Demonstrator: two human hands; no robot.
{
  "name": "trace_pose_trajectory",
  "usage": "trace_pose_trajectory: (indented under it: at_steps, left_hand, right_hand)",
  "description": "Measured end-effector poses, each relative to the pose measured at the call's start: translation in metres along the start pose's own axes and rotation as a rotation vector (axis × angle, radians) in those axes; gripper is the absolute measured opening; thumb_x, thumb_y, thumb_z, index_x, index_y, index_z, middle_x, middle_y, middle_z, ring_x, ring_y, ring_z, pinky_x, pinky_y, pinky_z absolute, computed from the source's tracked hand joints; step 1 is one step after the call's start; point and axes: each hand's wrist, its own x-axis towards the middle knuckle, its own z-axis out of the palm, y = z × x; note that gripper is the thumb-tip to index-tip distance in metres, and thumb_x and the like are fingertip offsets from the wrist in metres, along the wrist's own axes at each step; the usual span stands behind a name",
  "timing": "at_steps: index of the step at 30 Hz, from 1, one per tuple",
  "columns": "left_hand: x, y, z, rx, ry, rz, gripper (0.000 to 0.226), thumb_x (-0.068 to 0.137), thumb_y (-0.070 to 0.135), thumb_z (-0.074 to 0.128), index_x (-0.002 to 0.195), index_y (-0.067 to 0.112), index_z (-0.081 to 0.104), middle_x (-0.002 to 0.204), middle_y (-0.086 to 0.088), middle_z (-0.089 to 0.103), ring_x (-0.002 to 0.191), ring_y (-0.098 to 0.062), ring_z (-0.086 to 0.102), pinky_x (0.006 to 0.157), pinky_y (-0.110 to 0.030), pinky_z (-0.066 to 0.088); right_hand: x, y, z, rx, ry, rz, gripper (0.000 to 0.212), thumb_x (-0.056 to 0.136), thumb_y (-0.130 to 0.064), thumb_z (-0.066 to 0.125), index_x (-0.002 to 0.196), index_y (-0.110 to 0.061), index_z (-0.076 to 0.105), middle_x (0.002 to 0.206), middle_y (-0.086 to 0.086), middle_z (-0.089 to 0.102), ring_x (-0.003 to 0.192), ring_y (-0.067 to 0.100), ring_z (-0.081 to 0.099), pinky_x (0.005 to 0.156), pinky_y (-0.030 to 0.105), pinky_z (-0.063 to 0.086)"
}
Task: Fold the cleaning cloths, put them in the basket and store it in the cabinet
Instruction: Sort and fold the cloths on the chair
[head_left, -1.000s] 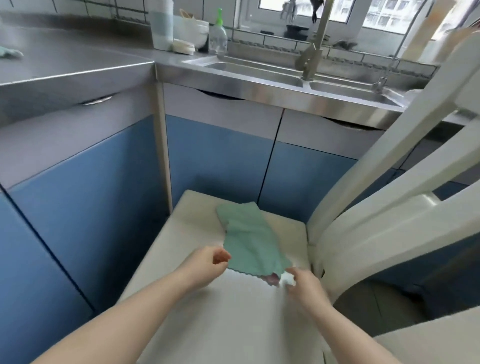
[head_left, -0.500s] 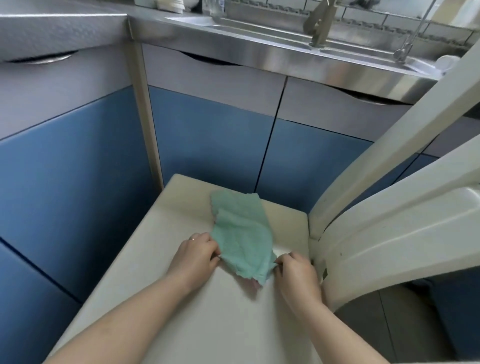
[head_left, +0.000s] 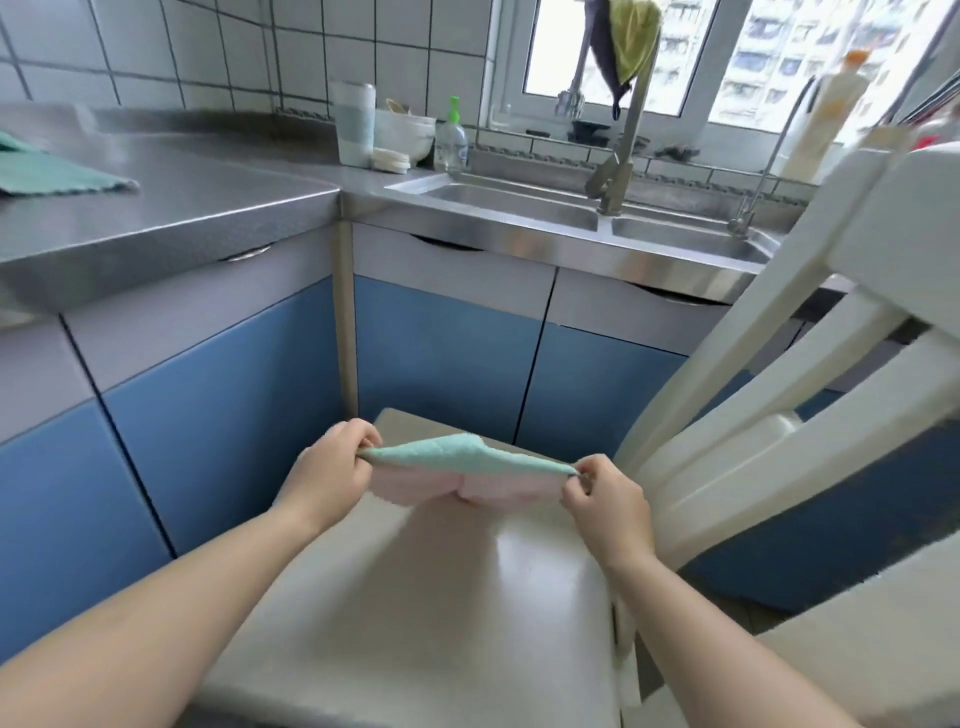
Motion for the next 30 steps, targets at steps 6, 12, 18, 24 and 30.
trace_pose_trajectory:
  at_steps: [6, 12, 18, 24, 30]
  left_hand:
    - [-0.010, 0.022, -0.055, -0.075, 0.165, 0.087, 0.018, 0.087, 0.005, 0.050, 0.091, 0.021, 0.058, 0.094, 0.005, 0.058, 0.088, -0.012, 0.055, 0.075, -0.028, 0.045]
    - [-0.005, 0.023, -0.086, -0.163, 0.258, 0.057, 0.024, 0.092, 0.004, 0.047, 0.100, 0.017, 0.065, 0.097, 0.005, 0.064, 0.092, -0.011, 0.056, 0.070, -0.016, 0.039]
    - [0.021, 0.021, -0.101, -0.329, 0.284, -0.002, 0.018, 0.095, 0.015, 0.050, 0.093, 0.025, 0.065, 0.087, 0.013, 0.066, 0.085, -0.004, 0.059, 0.064, -0.015, 0.042]
    - [0.046, 0.035, -0.123, -0.388, 0.418, 0.031, 0.014, 0.095, 0.019, 0.051, 0.094, 0.020, 0.064, 0.082, 0.009, 0.064, 0.077, -0.006, 0.056, 0.064, -0.017, 0.042]
    - [0.012, 0.015, -0.107, -0.342, 0.303, 0.020, 0.014, 0.096, 0.016, 0.048, 0.094, 0.020, 0.061, 0.086, 0.007, 0.063, 0.082, -0.009, 0.055, 0.069, -0.019, 0.043]
  right_hand:
    - [0.002, -0.045, -0.038, 0.248, 0.080, -0.051, 0.011, 0.083, -0.015, 0.056, 0.090, -0.020, 0.062, 0.081, -0.007, 0.067, 0.079, 0.018, 0.064, 0.073, 0.033, 0.052]
    - [0.016, -0.070, -0.055, 0.198, 0.091, -0.139, 0.029, 0.085, -0.002, 0.054, 0.106, -0.018, 0.065, 0.092, -0.005, 0.063, 0.083, 0.015, 0.059, 0.062, 0.008, 0.037]
    - [0.043, -0.086, -0.048, 0.167, 0.064, -0.202, 0.019, 0.095, -0.017, 0.047, 0.094, -0.019, 0.066, 0.092, 0.002, 0.065, 0.084, 0.017, 0.056, 0.061, 0.018, 0.037]
    - [0.065, -0.112, -0.050, 0.240, 0.106, -0.275, 0.027, 0.100, -0.024, 0.040, 0.092, -0.013, 0.063, 0.096, 0.006, 0.061, 0.087, 0.018, 0.051, 0.073, 0.027, 0.032]
    - [0.029, -0.078, -0.035, 0.199, 0.111, -0.277, 0.026, 0.098, -0.018, 0.045, 0.095, -0.008, 0.069, 0.102, -0.003, 0.058, 0.099, 0.015, 0.048, 0.082, 0.024, 0.031]
